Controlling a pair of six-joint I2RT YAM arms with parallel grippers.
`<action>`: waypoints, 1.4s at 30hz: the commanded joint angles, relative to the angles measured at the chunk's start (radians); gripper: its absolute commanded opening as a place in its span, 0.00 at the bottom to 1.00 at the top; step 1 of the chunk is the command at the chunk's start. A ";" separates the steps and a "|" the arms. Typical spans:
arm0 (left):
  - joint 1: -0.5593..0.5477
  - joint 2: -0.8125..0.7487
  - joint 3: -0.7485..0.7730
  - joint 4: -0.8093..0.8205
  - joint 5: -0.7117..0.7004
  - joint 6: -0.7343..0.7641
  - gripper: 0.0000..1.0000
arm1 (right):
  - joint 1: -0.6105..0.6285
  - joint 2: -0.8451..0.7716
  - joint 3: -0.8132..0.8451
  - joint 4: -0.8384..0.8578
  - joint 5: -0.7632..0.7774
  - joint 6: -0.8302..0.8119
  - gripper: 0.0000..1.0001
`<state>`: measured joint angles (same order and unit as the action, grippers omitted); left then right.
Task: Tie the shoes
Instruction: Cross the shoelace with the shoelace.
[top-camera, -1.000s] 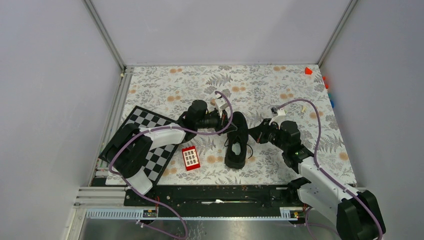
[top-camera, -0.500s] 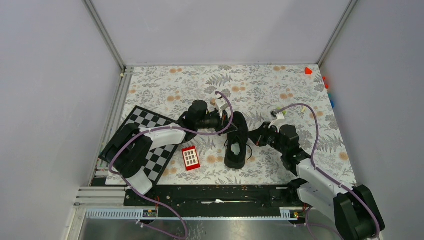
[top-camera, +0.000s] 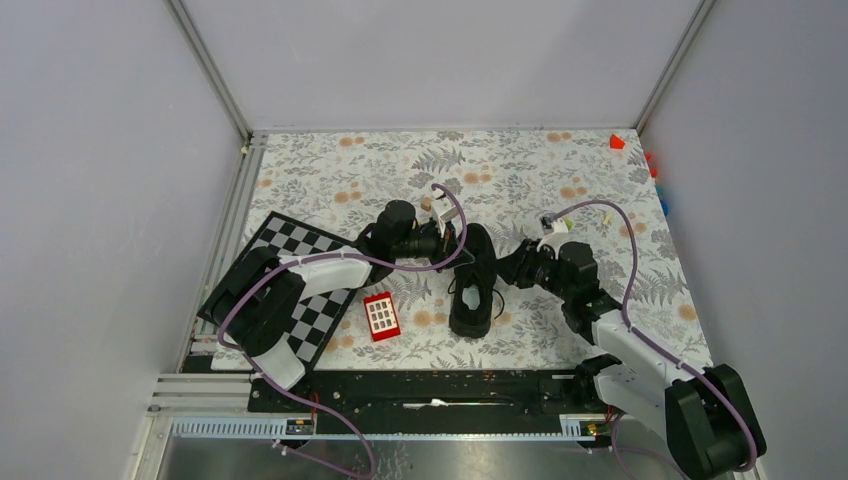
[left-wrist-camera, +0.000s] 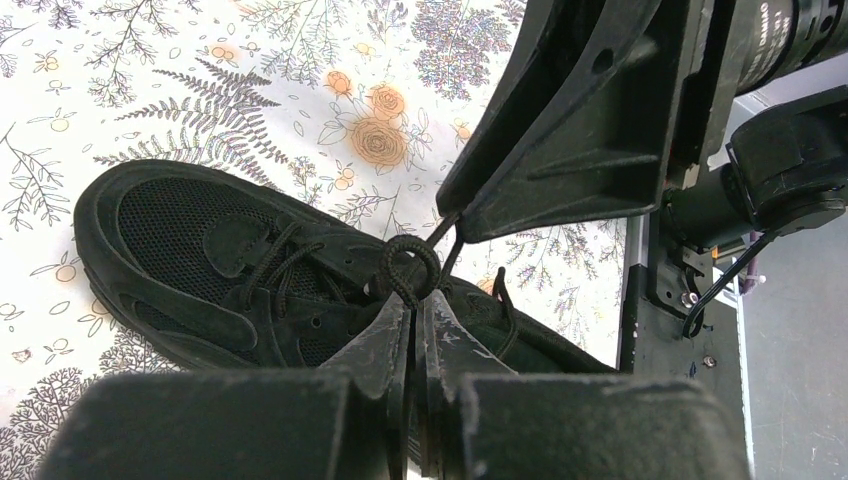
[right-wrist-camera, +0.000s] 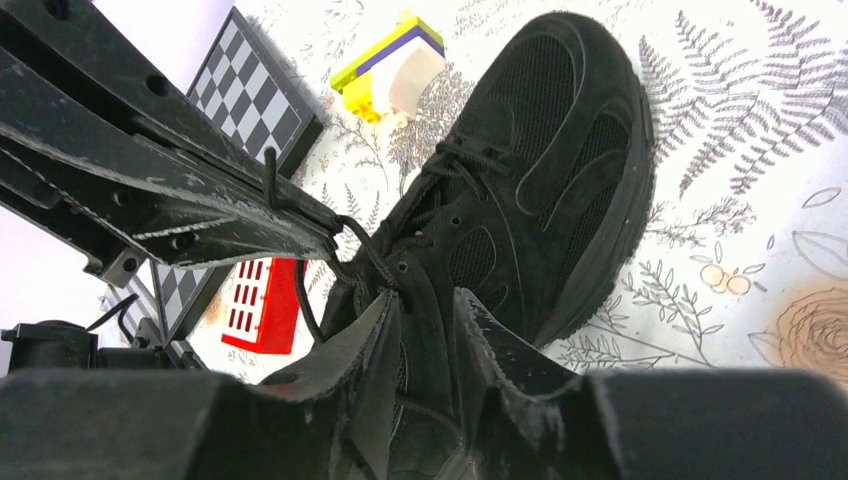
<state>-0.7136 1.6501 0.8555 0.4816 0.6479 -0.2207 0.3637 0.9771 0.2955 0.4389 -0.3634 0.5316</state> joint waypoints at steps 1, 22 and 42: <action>-0.004 -0.010 0.039 0.030 0.024 0.019 0.00 | -0.023 -0.010 0.083 -0.049 -0.020 -0.051 0.36; -0.007 -0.022 0.024 0.029 0.029 0.023 0.00 | -0.037 0.222 0.325 -0.274 -0.228 -0.207 0.55; -0.007 -0.025 0.026 0.018 0.033 0.029 0.00 | -0.037 0.280 0.352 -0.199 -0.290 -0.160 0.22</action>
<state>-0.7155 1.6501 0.8562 0.4641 0.6552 -0.2070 0.3328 1.2613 0.6060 0.2005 -0.6231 0.3695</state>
